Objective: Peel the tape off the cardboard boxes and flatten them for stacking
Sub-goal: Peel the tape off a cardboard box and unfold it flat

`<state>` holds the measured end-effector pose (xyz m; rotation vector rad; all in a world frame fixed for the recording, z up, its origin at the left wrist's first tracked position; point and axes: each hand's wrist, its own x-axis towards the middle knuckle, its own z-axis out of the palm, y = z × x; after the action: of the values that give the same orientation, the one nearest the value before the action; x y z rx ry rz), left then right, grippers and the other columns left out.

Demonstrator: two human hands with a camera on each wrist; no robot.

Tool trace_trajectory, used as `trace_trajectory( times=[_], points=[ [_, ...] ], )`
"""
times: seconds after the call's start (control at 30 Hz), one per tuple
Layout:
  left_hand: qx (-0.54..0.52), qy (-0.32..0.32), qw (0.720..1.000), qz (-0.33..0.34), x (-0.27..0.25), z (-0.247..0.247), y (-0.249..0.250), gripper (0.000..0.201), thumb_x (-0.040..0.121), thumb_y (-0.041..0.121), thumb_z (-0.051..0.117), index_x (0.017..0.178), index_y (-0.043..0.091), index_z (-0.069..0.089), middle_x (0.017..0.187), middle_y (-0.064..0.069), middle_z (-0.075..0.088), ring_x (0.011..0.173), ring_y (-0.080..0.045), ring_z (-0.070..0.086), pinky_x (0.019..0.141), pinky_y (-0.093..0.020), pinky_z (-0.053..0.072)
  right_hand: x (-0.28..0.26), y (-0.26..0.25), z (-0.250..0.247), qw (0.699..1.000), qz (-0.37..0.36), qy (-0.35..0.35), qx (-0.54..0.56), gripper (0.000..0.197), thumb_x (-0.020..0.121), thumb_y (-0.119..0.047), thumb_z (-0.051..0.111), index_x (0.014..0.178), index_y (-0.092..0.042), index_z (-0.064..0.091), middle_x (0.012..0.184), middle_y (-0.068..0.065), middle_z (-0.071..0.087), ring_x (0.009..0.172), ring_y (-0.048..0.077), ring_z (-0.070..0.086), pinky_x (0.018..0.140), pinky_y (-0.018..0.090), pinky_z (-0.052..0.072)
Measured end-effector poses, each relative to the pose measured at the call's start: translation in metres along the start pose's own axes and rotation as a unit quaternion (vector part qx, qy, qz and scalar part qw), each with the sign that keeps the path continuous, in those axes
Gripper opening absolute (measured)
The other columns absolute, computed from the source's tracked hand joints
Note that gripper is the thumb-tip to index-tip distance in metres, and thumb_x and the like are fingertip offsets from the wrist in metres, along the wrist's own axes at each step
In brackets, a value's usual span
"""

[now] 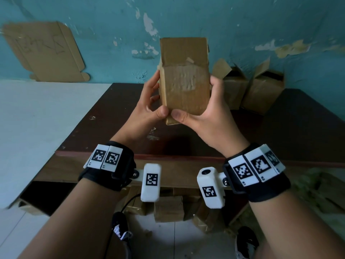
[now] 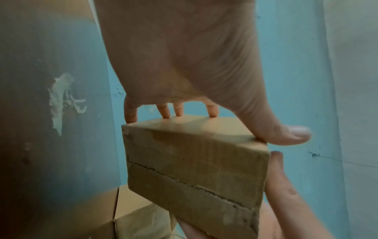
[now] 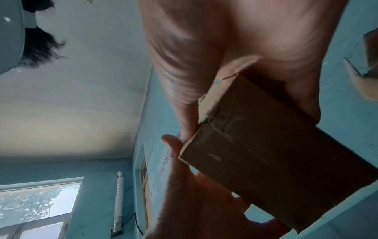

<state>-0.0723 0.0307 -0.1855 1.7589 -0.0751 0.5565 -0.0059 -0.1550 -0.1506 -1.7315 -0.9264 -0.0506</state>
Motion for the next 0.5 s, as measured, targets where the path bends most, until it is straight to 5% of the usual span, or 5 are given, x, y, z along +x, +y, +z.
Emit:
trace_trajectory(
  times=[0.27,0.4,0.5],
  points=[
    [0.04,0.038,0.998,0.01,0.001,-0.005,-0.005,0.12,0.06,0.084,0.074,0.159,0.037,0.024,0.161,-0.004,0.032,0.143,-0.024,0.042,0.11,-0.051,0.048,0.003,0.001,-0.008,0.996,0.043,-0.064,-0.039,0.113,0.08,-0.045,0.082,0.16,-0.019,0.006,0.133,-0.018,0.042,0.119,-0.004,0.047,0.086,0.003,0.039],
    [0.023,0.043,0.999,-0.003,0.001,-0.004,-0.003,0.119,0.058,0.083,0.077,0.158,0.041,0.027,0.159,-0.005,0.033,0.143,-0.024,0.043,0.098,-0.042,0.057,0.004,0.001,-0.012,0.993,0.064,-0.091,-0.046,0.116,0.082,-0.041,0.08,0.161,-0.019,-0.002,0.139,-0.013,0.043,0.121,-0.001,0.047,0.095,0.011,0.041],
    [0.029,0.047,0.998,-0.012,0.0,-0.003,-0.002,0.12,0.057,0.084,0.077,0.157,0.042,0.027,0.159,-0.004,0.032,0.143,-0.024,0.044,0.094,-0.038,0.058,0.003,0.001,-0.01,0.991,0.08,-0.086,-0.057,0.116,0.083,-0.038,0.079,0.161,-0.018,-0.005,0.135,-0.012,0.04,0.117,0.001,0.046,0.084,0.009,0.04]
  ],
)
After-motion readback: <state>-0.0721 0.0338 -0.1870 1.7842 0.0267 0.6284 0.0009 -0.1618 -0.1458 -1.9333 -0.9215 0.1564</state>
